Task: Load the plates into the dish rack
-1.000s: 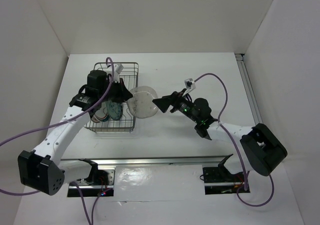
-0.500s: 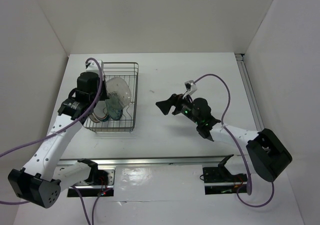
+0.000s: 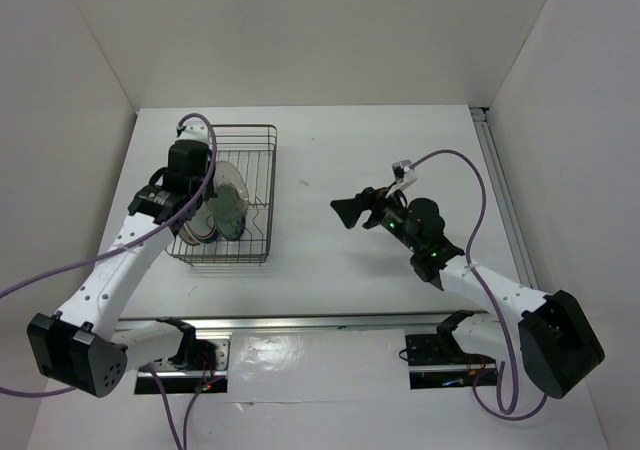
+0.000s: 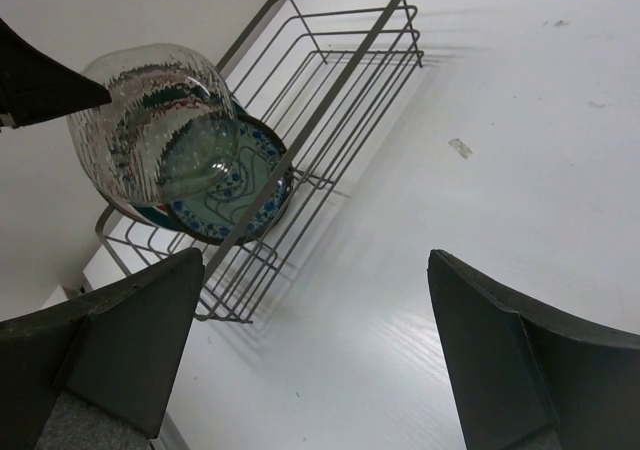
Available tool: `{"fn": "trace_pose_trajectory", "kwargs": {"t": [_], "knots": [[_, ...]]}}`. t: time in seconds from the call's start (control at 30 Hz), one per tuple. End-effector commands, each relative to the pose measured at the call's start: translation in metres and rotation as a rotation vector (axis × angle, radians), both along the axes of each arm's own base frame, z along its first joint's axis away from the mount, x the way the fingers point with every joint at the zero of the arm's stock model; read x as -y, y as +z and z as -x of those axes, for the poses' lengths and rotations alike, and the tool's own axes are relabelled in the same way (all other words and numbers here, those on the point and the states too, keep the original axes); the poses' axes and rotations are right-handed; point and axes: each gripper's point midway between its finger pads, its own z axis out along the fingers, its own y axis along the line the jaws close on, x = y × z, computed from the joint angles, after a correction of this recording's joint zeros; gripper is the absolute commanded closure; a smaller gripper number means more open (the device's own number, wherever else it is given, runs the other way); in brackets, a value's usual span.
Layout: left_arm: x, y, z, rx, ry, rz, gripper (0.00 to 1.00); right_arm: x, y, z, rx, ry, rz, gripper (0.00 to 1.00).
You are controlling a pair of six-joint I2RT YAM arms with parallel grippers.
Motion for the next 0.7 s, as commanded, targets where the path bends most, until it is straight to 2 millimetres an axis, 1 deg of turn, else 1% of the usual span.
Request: {"fn": "trace_pose_trajectory", "kwargs": {"t": [0.0, 0.03, 0.07, 0.13, 0.17, 0.2, 0.23, 0.27, 0.33, 0.37, 0.4, 0.43, 0.5, 0.57, 0.6, 0.63, 0.67], "knots": [[-0.004, 0.015, -0.01, 0.035, 0.017, -0.023, 1.0, 0.008, 0.006, 0.004, 0.029, 0.012, 0.012, 0.0], [-0.003, 0.011, -0.012, 0.02, 0.017, -0.027, 1.0, 0.01, 0.001, 0.004, 0.021, 0.013, 0.016, 0.0], [-0.003, 0.01, -0.012, 0.022, 0.021, -0.019, 1.0, 0.014, 0.01, 0.004, 0.042, 0.002, 0.004, 0.0], [-0.002, 0.003, -0.015, -0.002, 0.021, -0.027, 1.0, 0.017, 0.007, 0.006, 0.037, 0.005, 0.007, 0.0], [-0.002, 0.003, -0.015, -0.002, 0.021, -0.027, 1.0, 0.02, 0.011, 0.005, 0.046, -0.004, 0.002, 0.0], [-0.002, 0.0, -0.016, -0.011, 0.021, -0.029, 1.0, 0.019, 0.011, 0.006, 0.046, 0.007, 0.002, 0.0], [-0.001, 0.003, -0.017, -0.002, 0.021, -0.027, 1.0, 0.022, 0.014, 0.005, 0.054, -0.004, -0.002, 0.0], [-0.001, 0.0, -0.018, -0.012, 0.021, -0.03, 1.0, 0.021, 0.01, 0.007, 0.046, 0.007, 0.002, 0.0], [-0.001, 0.0, -0.018, -0.012, 0.021, -0.03, 1.0, 0.025, 0.01, 0.006, 0.041, 0.007, -0.004, 0.0], [-0.001, 0.0, -0.018, -0.012, 0.021, -0.03, 1.0, 0.025, 0.005, 0.007, 0.032, 0.007, -0.001, 0.0], [0.001, -0.004, -0.019, -0.024, 0.011, -0.026, 1.0, 0.027, 0.008, 0.006, 0.041, 0.008, -0.004, 0.0], [0.004, -0.001, -0.021, -0.015, 0.009, -0.01, 1.0, 0.029, 0.008, 0.004, 0.035, -0.002, -0.011, 0.0], [0.008, -0.006, -0.02, -0.037, -0.012, 0.0, 1.0, 0.029, 0.007, 0.006, 0.032, 0.011, -0.021, 0.0], [0.01, -0.007, -0.023, -0.043, -0.019, 0.004, 1.0, 0.031, 0.01, 0.005, 0.037, 0.011, -0.034, 0.0], [0.01, -0.007, -0.023, -0.043, -0.019, 0.004, 1.0, 0.034, 0.008, 0.003, 0.037, -0.001, -0.034, 0.0], [0.012, -0.008, -0.023, -0.045, -0.027, 0.009, 1.0, 0.033, 0.008, 0.005, 0.037, 0.011, -0.034, 0.0], [0.012, -0.011, -0.024, -0.055, -0.026, 0.006, 1.0, 0.035, 0.01, 0.003, 0.047, 0.002, -0.038, 0.0]]}}
